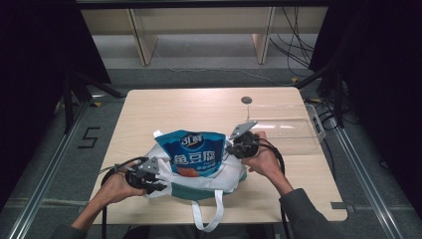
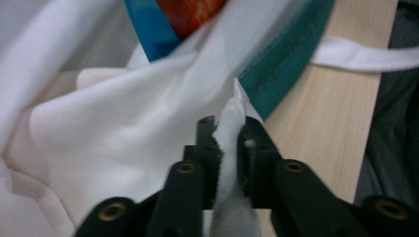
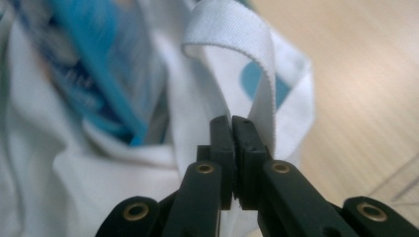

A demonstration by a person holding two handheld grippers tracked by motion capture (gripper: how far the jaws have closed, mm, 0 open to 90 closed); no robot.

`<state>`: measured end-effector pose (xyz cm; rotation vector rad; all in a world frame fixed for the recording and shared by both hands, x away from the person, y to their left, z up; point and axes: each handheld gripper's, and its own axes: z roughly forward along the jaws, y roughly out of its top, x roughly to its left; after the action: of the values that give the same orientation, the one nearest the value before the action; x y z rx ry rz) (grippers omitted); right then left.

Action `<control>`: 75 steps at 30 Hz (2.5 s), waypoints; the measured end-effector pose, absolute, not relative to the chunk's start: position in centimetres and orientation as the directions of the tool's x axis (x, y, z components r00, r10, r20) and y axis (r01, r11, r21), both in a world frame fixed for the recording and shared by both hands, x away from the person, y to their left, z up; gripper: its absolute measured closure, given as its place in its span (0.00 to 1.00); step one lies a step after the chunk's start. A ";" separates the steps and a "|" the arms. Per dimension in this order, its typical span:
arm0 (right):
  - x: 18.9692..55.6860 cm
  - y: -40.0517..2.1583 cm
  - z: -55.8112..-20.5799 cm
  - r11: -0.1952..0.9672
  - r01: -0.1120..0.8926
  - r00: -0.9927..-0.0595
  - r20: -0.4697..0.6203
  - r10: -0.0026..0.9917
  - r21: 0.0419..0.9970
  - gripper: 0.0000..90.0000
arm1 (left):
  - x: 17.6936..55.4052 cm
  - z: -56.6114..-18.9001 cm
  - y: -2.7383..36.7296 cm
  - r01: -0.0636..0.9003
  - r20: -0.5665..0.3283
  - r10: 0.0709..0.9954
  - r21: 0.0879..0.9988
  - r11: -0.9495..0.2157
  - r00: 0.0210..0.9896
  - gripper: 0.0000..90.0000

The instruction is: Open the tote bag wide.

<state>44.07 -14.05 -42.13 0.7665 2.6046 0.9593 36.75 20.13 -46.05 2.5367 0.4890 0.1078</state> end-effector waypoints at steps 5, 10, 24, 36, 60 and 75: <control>47.1 -14.5 -43.8 0.573 0.477 -0.769 0.001 0.639 0.666 0.99 | 36.0 -47.6 19.7 0.348 -0.060 0.370 0.502 -0.792 0.927 0.93; 48.7 -14.3 -46.4 0.579 0.537 -0.739 0.011 0.673 0.614 0.99 | 35.7 -48.8 19.8 0.366 -0.084 0.374 0.478 -0.799 0.924 0.94; 48.1 -15.0 -46.1 0.530 0.561 -0.719 0.057 0.693 0.635 0.78 | 35.2 -46.2 20.1 0.364 -0.056 0.397 0.531 -0.765 0.916 0.67; 39.9 -14.9 -43.2 0.593 0.428 -0.853 0.088 0.515 0.682 0.89 | 41.1 -41.9 20.9 0.334 0.152 0.575 0.685 -0.648 0.804 0.81; 38.5 -14.1 -47.4 0.734 0.454 -0.881 0.130 0.456 0.505 1.00 | 47.1 -47.3 23.0 0.534 -0.024 0.686 0.648 -0.543 0.728 0.98; 43.7 -16.0 -44.3 0.616 0.448 -0.804 -0.008 0.594 0.648 1.00 | 43.0 -44.5 23.9 0.493 0.005 0.680 0.684 -0.537 0.733 0.96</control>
<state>43.73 -16.03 -44.30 0.8578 2.6191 0.9593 43.05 23.93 -44.52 2.2521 0.8808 0.3549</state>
